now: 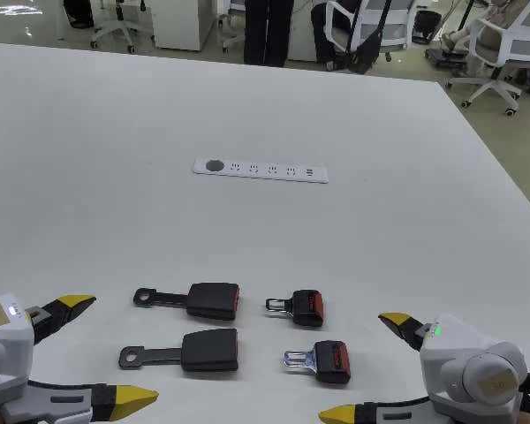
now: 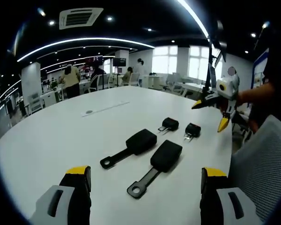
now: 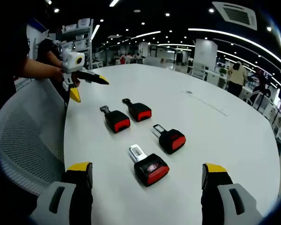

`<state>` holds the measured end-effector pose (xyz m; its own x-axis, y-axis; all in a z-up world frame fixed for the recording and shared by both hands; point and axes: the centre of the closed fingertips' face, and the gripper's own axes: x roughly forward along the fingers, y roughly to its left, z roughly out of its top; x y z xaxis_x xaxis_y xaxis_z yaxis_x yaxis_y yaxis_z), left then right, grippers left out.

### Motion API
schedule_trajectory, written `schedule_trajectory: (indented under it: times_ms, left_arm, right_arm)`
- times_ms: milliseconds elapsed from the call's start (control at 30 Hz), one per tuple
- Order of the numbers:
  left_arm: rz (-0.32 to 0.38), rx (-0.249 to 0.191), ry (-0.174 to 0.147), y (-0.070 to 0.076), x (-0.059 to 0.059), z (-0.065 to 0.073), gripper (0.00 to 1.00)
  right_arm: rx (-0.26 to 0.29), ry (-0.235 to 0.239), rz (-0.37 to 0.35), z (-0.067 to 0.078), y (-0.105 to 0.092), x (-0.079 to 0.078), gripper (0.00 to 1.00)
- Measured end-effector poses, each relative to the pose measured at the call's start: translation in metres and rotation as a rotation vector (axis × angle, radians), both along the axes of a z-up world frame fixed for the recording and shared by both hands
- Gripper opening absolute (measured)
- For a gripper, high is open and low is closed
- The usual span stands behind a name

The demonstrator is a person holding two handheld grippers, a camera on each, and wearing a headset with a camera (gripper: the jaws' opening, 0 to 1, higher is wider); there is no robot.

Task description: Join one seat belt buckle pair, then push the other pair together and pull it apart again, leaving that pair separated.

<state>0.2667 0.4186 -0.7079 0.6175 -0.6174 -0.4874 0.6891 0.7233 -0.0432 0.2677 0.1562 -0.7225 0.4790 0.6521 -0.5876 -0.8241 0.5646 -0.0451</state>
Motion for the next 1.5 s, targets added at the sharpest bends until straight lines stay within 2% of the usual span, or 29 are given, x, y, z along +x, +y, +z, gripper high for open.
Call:
schedule_trajectory:
  times_ms: [1500]
  left_arm:
    - [-0.006,0.009,-0.008,-0.0052,-0.0011,0.0046,1.00]
  right_arm:
    - [-0.010,-0.007,0.008,0.0021,0.0001,0.0009,0.97]
